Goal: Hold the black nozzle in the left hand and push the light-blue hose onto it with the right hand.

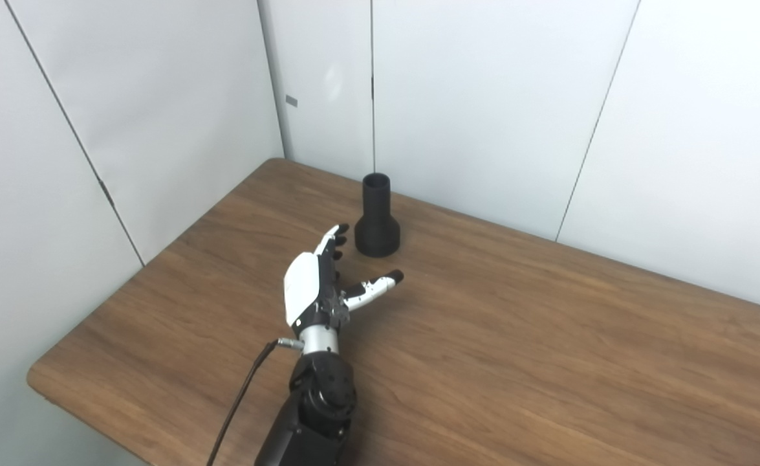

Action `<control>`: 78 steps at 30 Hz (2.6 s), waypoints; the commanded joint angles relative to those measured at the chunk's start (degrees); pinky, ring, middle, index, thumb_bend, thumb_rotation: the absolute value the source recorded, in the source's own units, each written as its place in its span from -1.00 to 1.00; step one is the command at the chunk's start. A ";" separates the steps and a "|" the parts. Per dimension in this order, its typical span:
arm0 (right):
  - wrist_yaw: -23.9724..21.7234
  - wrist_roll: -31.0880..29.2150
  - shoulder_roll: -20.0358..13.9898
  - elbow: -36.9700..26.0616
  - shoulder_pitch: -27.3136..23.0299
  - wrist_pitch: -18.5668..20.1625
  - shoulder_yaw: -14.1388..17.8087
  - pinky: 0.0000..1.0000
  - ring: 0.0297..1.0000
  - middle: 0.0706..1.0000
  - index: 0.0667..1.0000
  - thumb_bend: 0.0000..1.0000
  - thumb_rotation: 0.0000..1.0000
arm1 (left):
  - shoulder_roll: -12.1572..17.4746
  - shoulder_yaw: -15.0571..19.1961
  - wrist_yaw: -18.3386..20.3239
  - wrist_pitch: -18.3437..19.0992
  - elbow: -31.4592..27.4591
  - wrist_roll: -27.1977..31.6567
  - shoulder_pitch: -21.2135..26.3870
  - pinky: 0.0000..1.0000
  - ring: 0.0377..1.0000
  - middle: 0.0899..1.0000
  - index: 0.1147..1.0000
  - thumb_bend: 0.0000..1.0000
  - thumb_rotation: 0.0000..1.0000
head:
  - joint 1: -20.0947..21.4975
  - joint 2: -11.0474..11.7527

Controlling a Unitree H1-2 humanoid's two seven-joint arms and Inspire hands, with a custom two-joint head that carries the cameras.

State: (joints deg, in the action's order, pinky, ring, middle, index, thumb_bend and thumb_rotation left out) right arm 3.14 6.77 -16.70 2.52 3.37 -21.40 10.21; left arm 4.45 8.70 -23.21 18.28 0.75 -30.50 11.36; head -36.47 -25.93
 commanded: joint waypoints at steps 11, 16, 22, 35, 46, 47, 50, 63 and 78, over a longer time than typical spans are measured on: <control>-0.93 -1.95 -0.03 0.32 0.16 -2.15 0.33 0.04 0.21 0.24 -0.08 -0.03 -0.71 | 3.62 1.07 5.24 4.74 1.10 6.03 5.18 0.41 0.73 0.91 1.00 0.88 -0.50 | -0.04 1.07; -1.72 -3.19 -0.35 1.06 0.16 -3.50 0.26 0.08 0.22 0.25 -0.08 -0.03 -0.71 | 4.60 1.36 6.01 5.14 2.50 8.17 6.37 0.43 0.76 0.93 1.00 0.99 -0.44 | -0.08 1.45; -2.44 -4.40 -0.25 0.85 0.34 -4.72 0.42 0.05 0.19 0.24 -0.08 -0.04 -0.71 | 5.83 1.87 8.61 7.62 3.06 11.37 7.64 0.55 0.82 0.98 1.00 1.00 -0.52 | 0.09 1.23; -2.39 -3.10 -0.22 0.57 0.44 -4.65 0.44 0.05 0.18 0.22 -0.08 -0.03 -0.71 | 13.08 -5.41 13.72 8.23 9.64 6.83 10.12 0.50 0.78 0.90 0.92 1.00 -0.24 | 0.67 1.28; -2.49 -2.65 -0.15 -0.04 0.66 -4.00 0.28 -0.06 0.13 0.18 -0.08 -0.03 -0.71 | 16.79 -9.86 18.85 8.61 16.25 3.76 13.67 0.52 0.76 0.81 0.89 1.00 -0.46 | 1.04 1.27; -2.50 -2.73 -0.07 -0.25 0.75 -3.66 0.30 -0.08 0.11 0.17 -0.08 -0.03 -0.71 | 16.98 -10.03 19.29 8.61 16.66 3.54 13.87 0.54 0.77 0.82 0.88 1.00 -0.43 | 1.10 1.26; -2.49 -2.73 -0.06 -0.23 0.81 -3.92 0.29 -0.07 0.11 0.16 -0.08 -0.03 -0.71 | 17.41 -10.24 20.41 8.60 17.88 3.43 14.47 0.55 0.77 0.81 0.86 1.00 -0.42 | 1.17 1.19; -2.45 -2.35 -0.07 -0.66 1.04 -3.24 0.39 -0.09 -0.12 0.11 -0.09 -0.02 -1.00 | 17.97 -11.21 21.99 8.62 19.68 0.33 15.36 0.36 0.58 0.64 0.68 1.00 -0.49 | 1.58 1.17; -2.62 -3.30 0.40 -1.52 1.25 -2.04 0.34 -0.10 -0.13 0.07 -0.09 -0.02 -1.00 | 19.59 -17.09 20.80 8.30 22.18 -6.92 15.93 0.57 0.50 0.50 0.51 1.00 -0.71 | 1.82 1.07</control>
State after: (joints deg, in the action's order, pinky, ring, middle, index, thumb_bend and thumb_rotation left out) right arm 0.43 4.71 -16.58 1.85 4.27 -22.83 10.47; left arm 24.03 -7.62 -4.38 25.67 21.07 -38.25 27.56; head -34.72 -24.79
